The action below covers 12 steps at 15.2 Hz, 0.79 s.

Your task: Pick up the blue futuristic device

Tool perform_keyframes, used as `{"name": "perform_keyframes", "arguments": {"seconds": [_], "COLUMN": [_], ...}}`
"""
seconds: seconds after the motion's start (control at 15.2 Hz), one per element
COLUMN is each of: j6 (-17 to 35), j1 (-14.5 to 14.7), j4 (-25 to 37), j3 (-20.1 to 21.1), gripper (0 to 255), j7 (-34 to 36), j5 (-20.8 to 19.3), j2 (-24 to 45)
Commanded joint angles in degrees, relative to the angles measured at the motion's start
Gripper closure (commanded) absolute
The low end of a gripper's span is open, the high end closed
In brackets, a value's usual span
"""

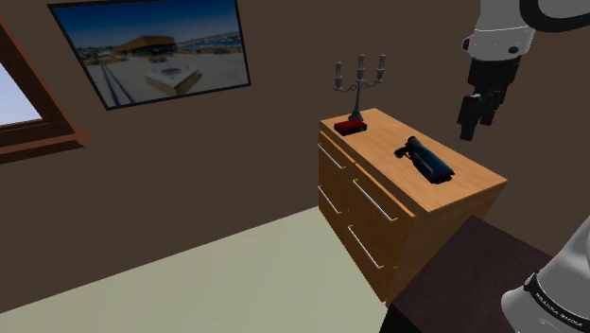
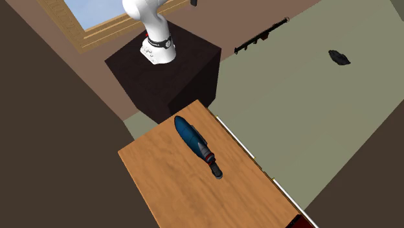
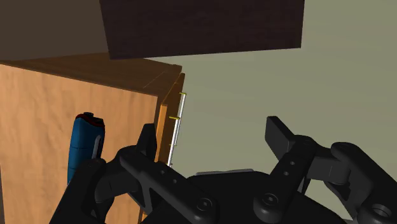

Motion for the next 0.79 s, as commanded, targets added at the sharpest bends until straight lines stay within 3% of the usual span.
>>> {"name": "perform_keyframes", "arguments": {"seconds": [0.0, 0.73], "j6": [0.0, 20.5], "j1": [0.0, -4.4], "j4": [0.0, -5.0], "j3": [0.0, -7.3], "gripper": [0, 0], "j7": [0.0, -4.2], "j5": [0.0, -6.0], "j2": [0.0, 12.0]}}
